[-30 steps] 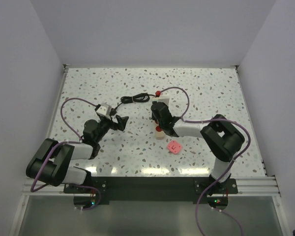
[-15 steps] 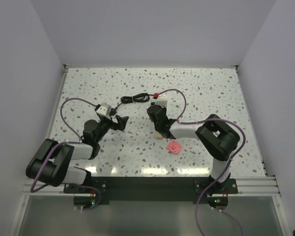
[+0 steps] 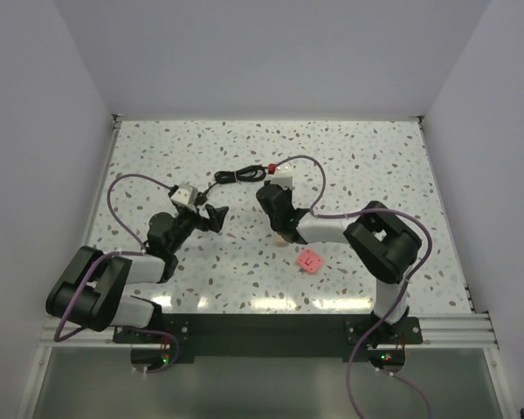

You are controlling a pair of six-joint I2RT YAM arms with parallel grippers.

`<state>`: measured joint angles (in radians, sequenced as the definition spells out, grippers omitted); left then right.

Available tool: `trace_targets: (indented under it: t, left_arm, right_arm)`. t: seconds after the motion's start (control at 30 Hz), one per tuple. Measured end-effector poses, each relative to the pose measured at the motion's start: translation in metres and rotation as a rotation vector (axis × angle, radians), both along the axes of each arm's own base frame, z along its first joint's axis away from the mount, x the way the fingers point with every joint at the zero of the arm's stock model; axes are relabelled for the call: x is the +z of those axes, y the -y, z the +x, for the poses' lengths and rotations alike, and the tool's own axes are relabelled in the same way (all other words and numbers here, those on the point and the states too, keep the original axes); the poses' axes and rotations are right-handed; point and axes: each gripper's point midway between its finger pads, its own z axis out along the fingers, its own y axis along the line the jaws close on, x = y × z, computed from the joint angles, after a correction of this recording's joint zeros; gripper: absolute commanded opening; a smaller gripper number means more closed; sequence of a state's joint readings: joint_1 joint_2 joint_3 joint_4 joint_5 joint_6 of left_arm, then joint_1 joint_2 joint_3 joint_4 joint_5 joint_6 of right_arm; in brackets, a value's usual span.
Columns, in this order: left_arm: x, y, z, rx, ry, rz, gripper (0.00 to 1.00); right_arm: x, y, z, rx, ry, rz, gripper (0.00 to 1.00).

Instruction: Insert the plug

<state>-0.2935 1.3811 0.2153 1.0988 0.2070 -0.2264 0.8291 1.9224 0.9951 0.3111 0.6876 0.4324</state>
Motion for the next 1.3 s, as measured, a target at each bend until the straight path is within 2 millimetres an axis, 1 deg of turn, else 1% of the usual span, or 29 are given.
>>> trace_targets:
  t: [0.17,0.33,0.4,0.43,0.53,0.57,0.6,0.67,0.7,0.77,0.83,0.9,0.97,1.0,1.1,1.17,1.23,1.3]
  left_arm:
    - [0.000,0.000,0.000,0.000,0.000,0.000,1.00]
    - [0.001,0.000,0.000,-0.002,0.004,-0.001,1.00]
    - [0.002,0.001,-0.001,-0.007,0.006,-0.002,1.00]
    - [0.002,0.001,-0.001,-0.010,0.009,-0.003,1.00]
    - [0.004,0.003,-0.002,-0.021,0.017,-0.006,0.99]
    - [0.004,0.003,-0.002,-0.022,0.019,-0.006,0.99]
    - [0.005,0.003,-0.003,-0.024,0.020,-0.006,0.99]
    - [0.005,0.005,-0.003,-0.026,0.023,-0.004,0.99]
    - [0.006,0.006,-0.004,-0.028,0.027,0.000,0.99]
    - [0.008,0.011,-0.006,-0.035,0.039,0.009,0.99]
    - [0.011,0.020,-0.011,-0.055,0.056,0.023,0.99]
    - [0.016,0.032,-0.018,-0.078,0.081,0.035,0.98]
    - [0.021,0.047,-0.029,-0.115,0.106,0.047,0.98]
    - [0.022,0.055,-0.035,-0.135,0.116,0.051,0.98]
    - [0.020,0.076,-0.055,-0.192,0.130,0.068,0.98]
    - [0.017,0.091,-0.069,-0.223,0.131,0.085,0.98]
    - [0.013,0.110,-0.086,-0.277,0.131,0.098,0.98]
    - [0.003,0.128,-0.101,-0.330,0.112,0.118,0.98]
  right_arm:
    - [0.004,-0.005,0.007,0.011,-0.014,-0.021,0.00]
    - [0.006,-0.007,0.010,0.028,-0.039,-0.038,0.01]
    - [0.007,-0.007,0.010,0.037,-0.050,-0.039,0.09]
    - [0.011,-0.007,0.010,0.042,-0.051,-0.031,0.24]
    - [0.018,-0.008,0.008,0.069,-0.066,-0.004,0.40]
    - [0.019,-0.007,0.007,0.081,-0.075,0.007,0.48]
    - [0.018,-0.007,0.006,0.096,-0.093,0.014,0.51]
    - [0.007,-0.008,-0.005,0.148,-0.149,-0.005,0.60]
    - [0.007,-0.009,-0.011,0.174,-0.167,-0.014,0.64]
    - [0.008,-0.015,-0.020,0.224,-0.196,-0.009,0.70]
    - [0.011,-0.017,-0.028,0.258,-0.217,-0.010,0.73]
    - [0.019,-0.018,-0.035,0.286,-0.221,0.005,0.75]
    - [0.032,-0.015,-0.042,0.303,-0.208,0.021,0.79]
    - [0.041,-0.013,-0.045,0.306,-0.193,0.030,0.82]
    - [0.073,-0.005,-0.050,0.310,-0.132,0.067,0.85]
    - [0.097,0.007,-0.055,0.301,-0.079,0.098,0.88]
    - [0.114,0.021,-0.055,0.276,-0.037,0.118,0.89]
    - [0.125,0.040,-0.052,0.236,-0.007,0.137,0.90]
